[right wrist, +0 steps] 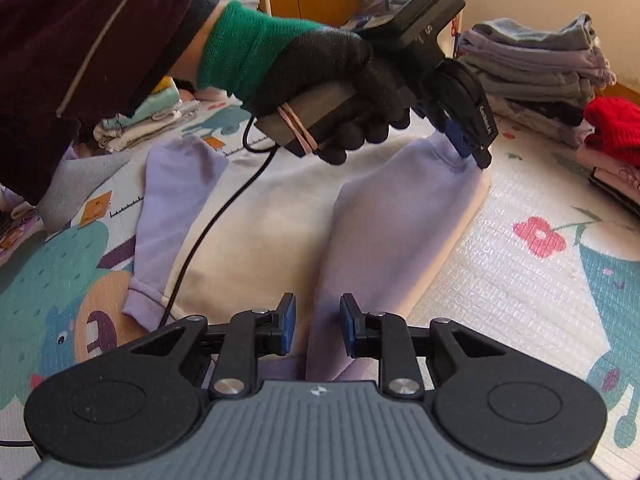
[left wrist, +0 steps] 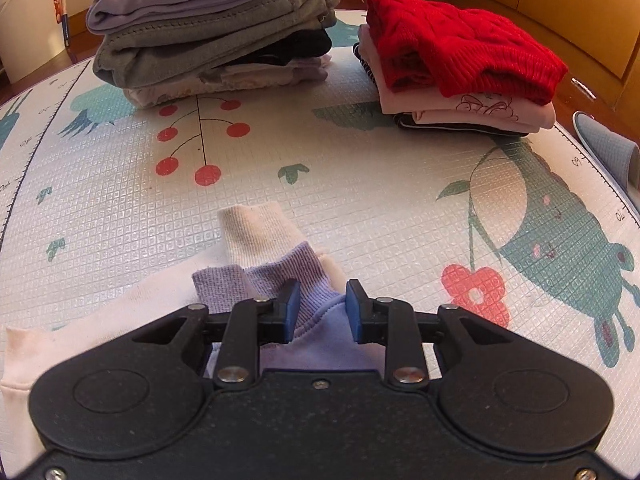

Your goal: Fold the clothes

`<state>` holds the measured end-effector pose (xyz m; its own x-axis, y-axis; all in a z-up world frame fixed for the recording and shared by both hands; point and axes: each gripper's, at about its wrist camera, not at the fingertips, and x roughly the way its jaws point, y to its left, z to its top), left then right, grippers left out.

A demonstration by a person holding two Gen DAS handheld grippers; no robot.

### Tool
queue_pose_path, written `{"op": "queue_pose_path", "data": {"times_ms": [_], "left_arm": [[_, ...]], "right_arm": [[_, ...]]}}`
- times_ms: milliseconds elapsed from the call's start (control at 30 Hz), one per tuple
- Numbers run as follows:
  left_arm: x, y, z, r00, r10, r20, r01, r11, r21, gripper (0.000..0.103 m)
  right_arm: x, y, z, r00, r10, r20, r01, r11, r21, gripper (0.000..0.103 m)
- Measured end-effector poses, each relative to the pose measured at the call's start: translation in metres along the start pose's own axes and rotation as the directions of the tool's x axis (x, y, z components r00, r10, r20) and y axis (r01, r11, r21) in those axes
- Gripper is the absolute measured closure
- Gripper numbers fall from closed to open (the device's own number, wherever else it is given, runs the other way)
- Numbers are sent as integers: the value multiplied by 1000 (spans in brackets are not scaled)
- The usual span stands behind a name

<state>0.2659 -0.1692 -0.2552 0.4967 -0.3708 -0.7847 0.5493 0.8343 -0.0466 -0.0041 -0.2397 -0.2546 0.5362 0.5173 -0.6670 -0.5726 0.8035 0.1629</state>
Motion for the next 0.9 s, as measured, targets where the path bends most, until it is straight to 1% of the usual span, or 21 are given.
{"op": "queue_pose_path", "data": {"times_ms": [33,133,233,333,367,467,533,567,667,733,767,900], "left_arm": [[0,0,0,1000,-4,-2,4,1000,9,74],[-8,8,2,1000,-28,7,28,999,-25,74],[-38,21,-2,995,-27,96,37,994,-98,75],[-54,27,-12,992,-13,123,27,993,-118,75],[-51,27,-12,993,-13,117,26,994,-110,75],[-37,24,-12,996,-16,87,23,997,-77,75],[-27,22,-11,998,-18,67,22,998,-55,75],[-17,23,-12,999,-16,34,17,999,-51,75],[-10,24,-14,999,-15,35,16,1000,-27,75],[-14,23,-13,1000,-7,18,7,1000,-14,75],[-20,23,-13,1000,1,22,-1,1000,-16,75],[-65,33,-29,996,66,56,-60,992,-108,75]], "right_arm": [[8,-1,-4,1000,0,-23,1,1000,8,76],[6,0,-4,1000,13,-15,-13,1000,9,75],[3,1,-4,1000,16,-19,-16,1000,-6,76],[-7,5,-3,1000,24,13,-24,1000,-14,76],[-10,6,-2,999,25,24,-24,1000,-17,76],[-10,4,0,999,-8,54,8,1000,-9,76],[-4,-1,0,999,-20,41,19,1000,12,76],[0,-4,-2,999,-19,28,18,999,28,76],[5,-8,-8,1000,-3,17,2,997,74,75],[5,-7,-8,1000,-1,12,0,997,79,75],[6,-5,-8,1000,-1,10,0,997,76,75],[3,-3,-5,1000,12,3,-12,997,72,76]]}}
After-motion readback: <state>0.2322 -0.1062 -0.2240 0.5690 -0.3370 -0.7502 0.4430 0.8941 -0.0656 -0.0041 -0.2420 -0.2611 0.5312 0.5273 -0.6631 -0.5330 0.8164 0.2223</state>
